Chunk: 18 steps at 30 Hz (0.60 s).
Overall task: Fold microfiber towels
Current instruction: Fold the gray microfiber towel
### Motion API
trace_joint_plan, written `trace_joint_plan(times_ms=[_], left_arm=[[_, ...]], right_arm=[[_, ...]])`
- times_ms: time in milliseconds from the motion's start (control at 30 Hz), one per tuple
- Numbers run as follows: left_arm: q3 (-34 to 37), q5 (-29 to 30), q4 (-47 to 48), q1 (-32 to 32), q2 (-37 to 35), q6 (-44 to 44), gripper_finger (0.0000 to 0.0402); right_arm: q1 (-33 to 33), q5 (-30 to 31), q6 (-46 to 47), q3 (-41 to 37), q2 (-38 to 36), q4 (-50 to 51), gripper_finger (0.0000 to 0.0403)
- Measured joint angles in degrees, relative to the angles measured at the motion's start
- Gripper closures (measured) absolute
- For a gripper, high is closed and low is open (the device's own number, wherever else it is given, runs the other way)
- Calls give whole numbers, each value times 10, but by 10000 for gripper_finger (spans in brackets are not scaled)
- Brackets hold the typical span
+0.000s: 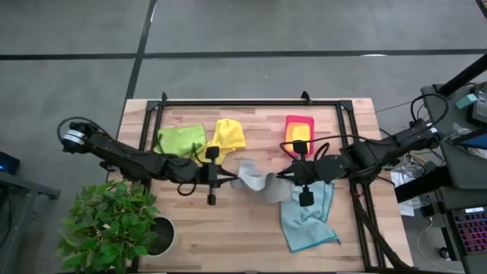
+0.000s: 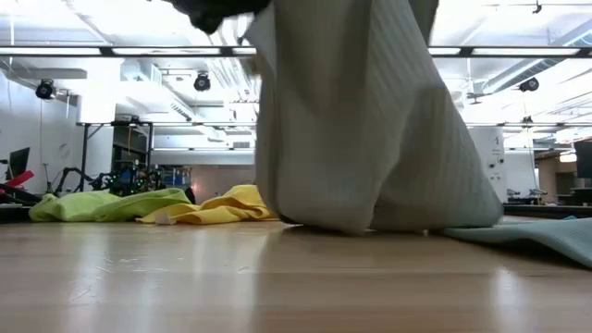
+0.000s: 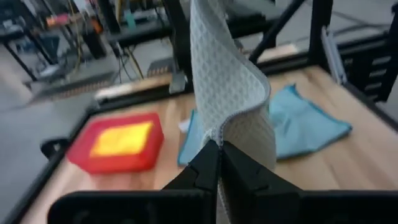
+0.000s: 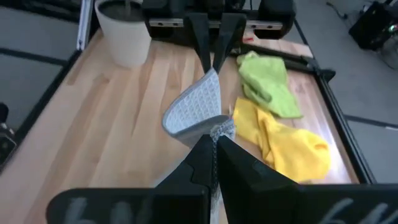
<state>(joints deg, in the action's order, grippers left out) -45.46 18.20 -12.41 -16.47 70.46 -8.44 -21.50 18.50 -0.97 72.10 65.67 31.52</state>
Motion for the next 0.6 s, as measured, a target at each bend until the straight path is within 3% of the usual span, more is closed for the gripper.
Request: trace_joint_plan(times_ms=[133,300,467,600], left_arm=[[-10,-5,37,-3,-27,-7,401],[11,-30,105,-2,-17,78,401],[39,-33,65,-1,51,121,401],[43,-31,-25,11,125,122,402]], right_arm=[[0,0,12,21,0,23,394],[0,0,77,1,0,76,394],[0,0,133,-67,0,71,394],[0,19,182,-119,0,73,394]])
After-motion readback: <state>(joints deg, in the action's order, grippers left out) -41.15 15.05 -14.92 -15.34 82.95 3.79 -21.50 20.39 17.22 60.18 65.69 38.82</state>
